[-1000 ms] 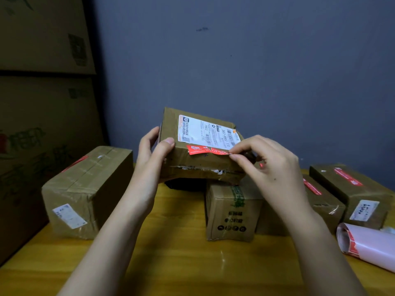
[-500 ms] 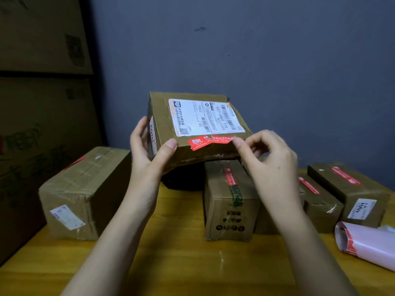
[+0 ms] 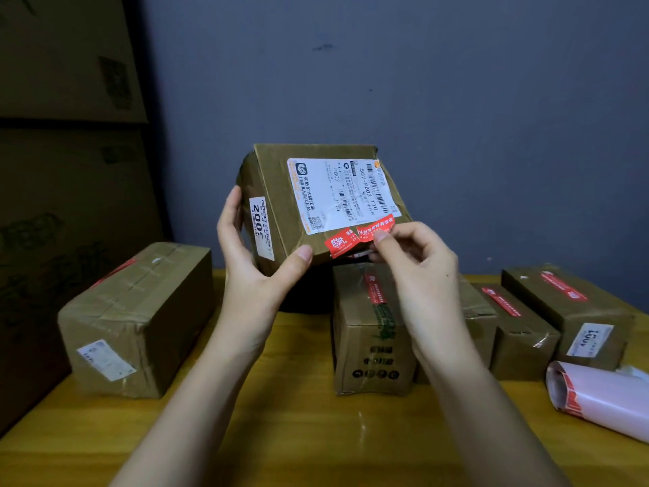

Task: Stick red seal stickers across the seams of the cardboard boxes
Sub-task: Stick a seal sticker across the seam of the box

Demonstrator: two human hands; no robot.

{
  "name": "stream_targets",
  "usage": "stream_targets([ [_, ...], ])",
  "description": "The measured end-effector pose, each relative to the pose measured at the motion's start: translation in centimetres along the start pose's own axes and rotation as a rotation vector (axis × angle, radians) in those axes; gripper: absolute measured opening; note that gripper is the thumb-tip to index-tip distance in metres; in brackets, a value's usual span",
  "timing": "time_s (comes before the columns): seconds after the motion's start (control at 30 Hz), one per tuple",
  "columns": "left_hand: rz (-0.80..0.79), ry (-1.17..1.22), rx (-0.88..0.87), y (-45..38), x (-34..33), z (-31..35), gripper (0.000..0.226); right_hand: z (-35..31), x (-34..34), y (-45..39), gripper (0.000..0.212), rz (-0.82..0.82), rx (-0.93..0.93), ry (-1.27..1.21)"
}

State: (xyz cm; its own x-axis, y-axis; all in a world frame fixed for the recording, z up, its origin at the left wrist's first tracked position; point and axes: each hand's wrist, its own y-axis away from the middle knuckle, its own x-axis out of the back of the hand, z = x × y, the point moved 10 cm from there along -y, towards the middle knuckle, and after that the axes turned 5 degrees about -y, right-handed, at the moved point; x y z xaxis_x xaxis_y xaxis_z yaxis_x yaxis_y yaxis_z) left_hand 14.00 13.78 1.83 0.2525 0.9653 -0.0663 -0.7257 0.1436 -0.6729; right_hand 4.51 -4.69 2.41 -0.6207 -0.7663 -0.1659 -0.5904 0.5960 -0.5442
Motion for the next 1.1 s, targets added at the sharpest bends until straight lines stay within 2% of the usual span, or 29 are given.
stream_targets([
  [0.37, 0.021, 0.005, -0.011, 0.0, 0.1, 0.3, 0.102, -3.0, -0.1, 1.4, 0.006, 0.049, 0.305, 0.21],
  [0.47, 0.03, 0.003, -0.01, 0.0, 0.2, 0.2, 0.101, -2.9, -0.2, 1.7, 0.012, 0.058, 0.342, 0.304],
  [0.6, 0.044, 0.002, -0.003, 0.0, 0.4, 0.1, 0.099, -2.8, -0.1, 1.8, 0.02, 0.084, 0.342, 0.342],
  [0.77, 0.067, -0.005, -0.049, 0.2, 0.1, 0.6, 0.099, -3.0, -0.1, 1.8, 0.007, 0.093, 0.336, 0.344],
  [0.87, 0.08, -0.055, -0.089, 0.5, -0.2, 1.2, 0.097, -2.8, -0.1, 1.6, 0.011, 0.087, 0.297, 0.344],
  [1.1, 0.116, -0.271, -0.273, 1.6, -0.6, 3.5, 0.102, -1.6, 0.2, 0.5, 0.018, 0.048, 0.131, 0.124],
])
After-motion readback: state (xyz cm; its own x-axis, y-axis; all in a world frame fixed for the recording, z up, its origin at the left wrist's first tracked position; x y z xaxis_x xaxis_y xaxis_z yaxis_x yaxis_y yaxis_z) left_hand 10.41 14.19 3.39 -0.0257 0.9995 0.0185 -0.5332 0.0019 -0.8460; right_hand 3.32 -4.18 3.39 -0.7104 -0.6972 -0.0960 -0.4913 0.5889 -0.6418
